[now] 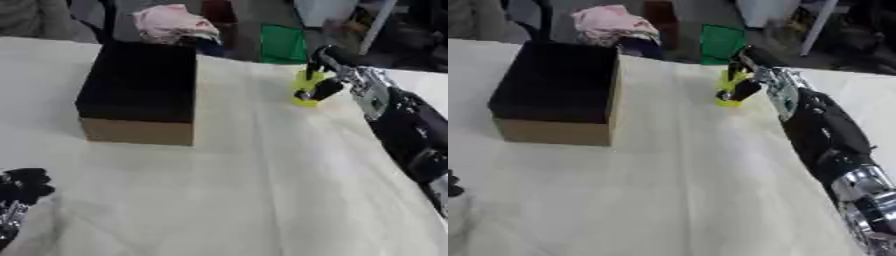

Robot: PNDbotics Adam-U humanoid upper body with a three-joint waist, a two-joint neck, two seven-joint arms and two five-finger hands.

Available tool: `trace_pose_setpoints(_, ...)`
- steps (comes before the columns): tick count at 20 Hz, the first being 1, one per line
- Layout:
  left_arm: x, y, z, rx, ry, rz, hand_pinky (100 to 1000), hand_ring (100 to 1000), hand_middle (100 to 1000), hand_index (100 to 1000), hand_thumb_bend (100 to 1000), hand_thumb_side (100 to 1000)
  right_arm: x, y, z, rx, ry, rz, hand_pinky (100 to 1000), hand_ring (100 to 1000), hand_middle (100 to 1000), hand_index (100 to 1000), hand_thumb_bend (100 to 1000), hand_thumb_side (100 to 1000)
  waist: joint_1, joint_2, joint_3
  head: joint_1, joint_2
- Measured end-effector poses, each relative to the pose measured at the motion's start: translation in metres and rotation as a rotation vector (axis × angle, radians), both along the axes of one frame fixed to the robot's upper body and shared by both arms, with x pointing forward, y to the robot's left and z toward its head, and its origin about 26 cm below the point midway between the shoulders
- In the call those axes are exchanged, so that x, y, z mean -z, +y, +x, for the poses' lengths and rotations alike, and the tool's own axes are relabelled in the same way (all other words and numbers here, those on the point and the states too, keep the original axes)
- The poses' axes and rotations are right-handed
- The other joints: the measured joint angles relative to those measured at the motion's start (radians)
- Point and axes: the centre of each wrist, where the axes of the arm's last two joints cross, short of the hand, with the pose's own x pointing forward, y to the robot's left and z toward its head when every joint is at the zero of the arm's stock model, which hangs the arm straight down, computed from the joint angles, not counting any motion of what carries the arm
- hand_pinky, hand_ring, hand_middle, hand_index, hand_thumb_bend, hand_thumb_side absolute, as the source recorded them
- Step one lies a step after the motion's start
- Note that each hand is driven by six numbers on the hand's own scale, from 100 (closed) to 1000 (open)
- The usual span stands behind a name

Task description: Pick up objects on the table and place them in the box.

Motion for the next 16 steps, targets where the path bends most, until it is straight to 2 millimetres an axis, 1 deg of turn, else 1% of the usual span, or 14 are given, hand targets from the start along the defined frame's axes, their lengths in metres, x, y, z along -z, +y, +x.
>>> trace_pose_setpoints(3,0.0,0.0,0.0,0.0,0.0,0.0,677,578,569,682,533,627,0.0,0.002,0.0,-0.002,-0.031,-0.006,619,647,253,432,451,129,0.0,0.0,0.0,0.0,0.0)
trace_pose_setpoints(4,0.0,0.0,0.0,0.0,0.0,0.0,678,578,568,681,535,624,0.0,0.002,0.0,-0.004,-0.036,-0.008,612,637,244,427,436,100,0.0,0.0,0.0,0.0,0.0)
trace_pose_setpoints(5,0.0,0.0,0.0,0.0,0.0,0.0,678,578,568,681,535,624,0.0,0.004,0.001,-0.01,-0.041,-0.008,613,637,245,428,435,100,0.0,-0.001,-0.001,0.0,0.0)
trace_pose_setpoints(6,0.0,0.0,0.0,0.0,0.0,0.0,678,577,568,681,536,624,-0.002,0.008,0.002,-0.025,-0.056,-0.012,613,638,245,429,406,136,0.0,-0.004,-0.004,0.0,0.0)
trace_pose_setpoints(7,0.0,0.0,0.0,0.0,0.0,0.0,678,577,568,681,535,623,-0.008,0.012,0.003,-0.045,-0.078,-0.017,613,638,245,429,431,100,0.0,-0.008,-0.007,0.0,0.0)
trace_pose_setpoints(12,0.002,0.001,-0.001,-0.001,0.005,0.0,679,577,568,681,536,620,-0.045,0.044,0.008,-0.165,-0.188,-0.036,613,638,245,431,420,100,0.0,-0.022,-0.004,0.001,0.001)
trace_pose_setpoints(16,0.003,0.001,-0.002,0.0,0.009,0.001,679,577,568,681,537,619,-0.07,0.077,0.011,-0.268,-0.242,-0.033,613,638,246,433,418,100,-0.001,-0.031,0.007,0.0,0.002)
